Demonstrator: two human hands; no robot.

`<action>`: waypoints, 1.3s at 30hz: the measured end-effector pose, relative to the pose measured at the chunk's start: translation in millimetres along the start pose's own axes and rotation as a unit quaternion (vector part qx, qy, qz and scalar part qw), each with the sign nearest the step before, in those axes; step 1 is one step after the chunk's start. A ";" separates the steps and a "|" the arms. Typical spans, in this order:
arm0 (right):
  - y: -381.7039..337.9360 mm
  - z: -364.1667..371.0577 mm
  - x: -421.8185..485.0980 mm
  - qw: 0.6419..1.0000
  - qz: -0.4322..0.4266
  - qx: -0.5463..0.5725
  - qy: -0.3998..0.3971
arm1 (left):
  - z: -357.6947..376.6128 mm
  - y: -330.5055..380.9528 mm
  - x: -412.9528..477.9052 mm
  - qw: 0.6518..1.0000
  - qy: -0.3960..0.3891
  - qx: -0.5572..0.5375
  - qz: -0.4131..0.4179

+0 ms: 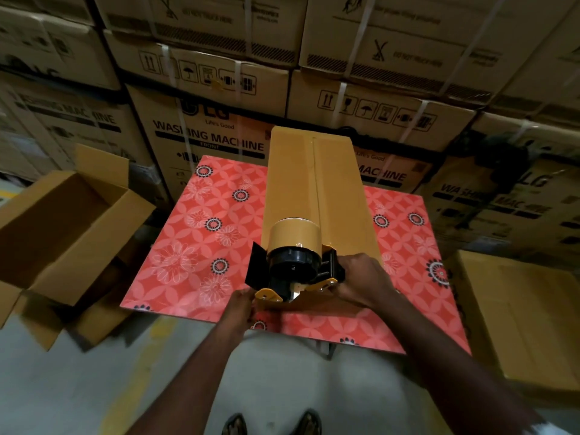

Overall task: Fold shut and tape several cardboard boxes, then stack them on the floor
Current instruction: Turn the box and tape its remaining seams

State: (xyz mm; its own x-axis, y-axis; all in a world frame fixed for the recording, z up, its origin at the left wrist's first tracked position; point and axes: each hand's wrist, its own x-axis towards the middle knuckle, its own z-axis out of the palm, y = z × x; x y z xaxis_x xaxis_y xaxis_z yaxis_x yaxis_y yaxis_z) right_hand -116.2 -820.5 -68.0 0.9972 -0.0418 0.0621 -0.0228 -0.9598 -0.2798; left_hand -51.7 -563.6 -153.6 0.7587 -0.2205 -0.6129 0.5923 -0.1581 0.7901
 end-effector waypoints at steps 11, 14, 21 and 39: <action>5.1 5.4 -1.7 1.000 0.013 0.018 -0.002 | 1.2 10.1 3.8 0.989 0.105 -0.086 0.059; 5.9 5.4 -2.4 1.000 0.007 0.024 0.003 | 4.3 24.9 -4.2 0.980 0.052 -0.155 0.109; 5.4 -1.1 -0.9 0.999 -0.022 0.039 -0.019 | 10.3 28.9 -17.0 0.977 0.057 -0.062 0.196; 92.5 -28.3 -44.4 0.996 -0.017 0.088 -0.016 | 16.5 22.1 -21.1 0.872 0.196 0.195 0.403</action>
State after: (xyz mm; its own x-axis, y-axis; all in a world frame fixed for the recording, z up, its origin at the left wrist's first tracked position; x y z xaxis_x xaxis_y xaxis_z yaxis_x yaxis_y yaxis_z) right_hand -164.6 -915.3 -69.5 0.9990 0.0015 0.0442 0.0210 -0.8966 -0.4424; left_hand -59.1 -578.3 -123.1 0.9659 -0.0778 0.2469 -0.2556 -0.4366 0.8626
